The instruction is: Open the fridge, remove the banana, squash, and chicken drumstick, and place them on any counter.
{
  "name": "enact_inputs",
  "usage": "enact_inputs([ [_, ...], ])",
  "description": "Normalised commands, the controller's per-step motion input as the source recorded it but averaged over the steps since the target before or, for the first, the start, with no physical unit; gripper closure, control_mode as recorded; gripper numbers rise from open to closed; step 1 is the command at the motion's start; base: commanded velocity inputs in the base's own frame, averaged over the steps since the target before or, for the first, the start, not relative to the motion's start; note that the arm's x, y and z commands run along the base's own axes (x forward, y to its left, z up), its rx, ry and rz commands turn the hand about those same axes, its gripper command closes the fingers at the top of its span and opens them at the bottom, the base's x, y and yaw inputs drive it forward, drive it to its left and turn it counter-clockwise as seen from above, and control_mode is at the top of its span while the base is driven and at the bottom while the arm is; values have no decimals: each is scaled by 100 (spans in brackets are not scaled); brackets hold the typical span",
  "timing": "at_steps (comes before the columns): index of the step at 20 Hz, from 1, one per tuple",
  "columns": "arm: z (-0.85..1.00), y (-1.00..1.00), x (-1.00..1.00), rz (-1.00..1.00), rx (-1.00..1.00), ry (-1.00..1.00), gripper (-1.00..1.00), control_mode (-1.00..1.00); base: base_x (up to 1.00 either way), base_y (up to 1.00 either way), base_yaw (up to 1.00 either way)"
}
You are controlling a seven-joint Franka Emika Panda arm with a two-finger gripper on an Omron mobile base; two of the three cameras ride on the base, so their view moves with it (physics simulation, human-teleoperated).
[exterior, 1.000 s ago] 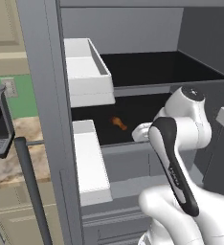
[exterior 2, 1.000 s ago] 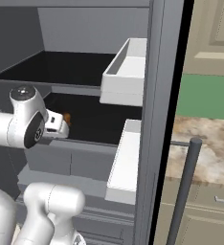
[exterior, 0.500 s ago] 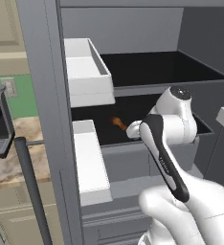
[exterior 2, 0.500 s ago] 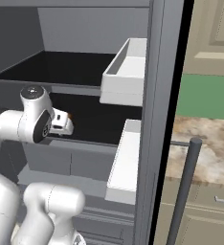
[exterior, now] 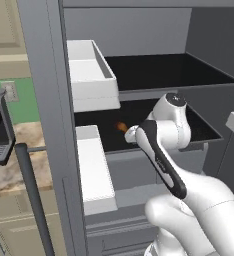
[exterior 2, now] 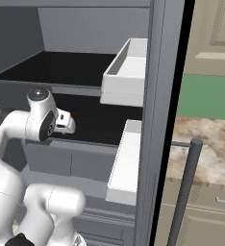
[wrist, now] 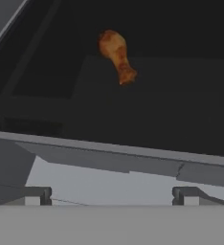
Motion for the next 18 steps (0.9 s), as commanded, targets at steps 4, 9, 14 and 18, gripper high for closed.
enact_inputs([
  [4,-8,4,47,0,0,0,-100,-100,0,0,0],
  [9,-18,9,40,0,0,0,-100,-100,0,0,0],
  [14,-22,9,35,0,0,0,-100,-100,0,0,0],
  [18,-19,2,33,0,0,0,-100,-100,0,0,0],
])
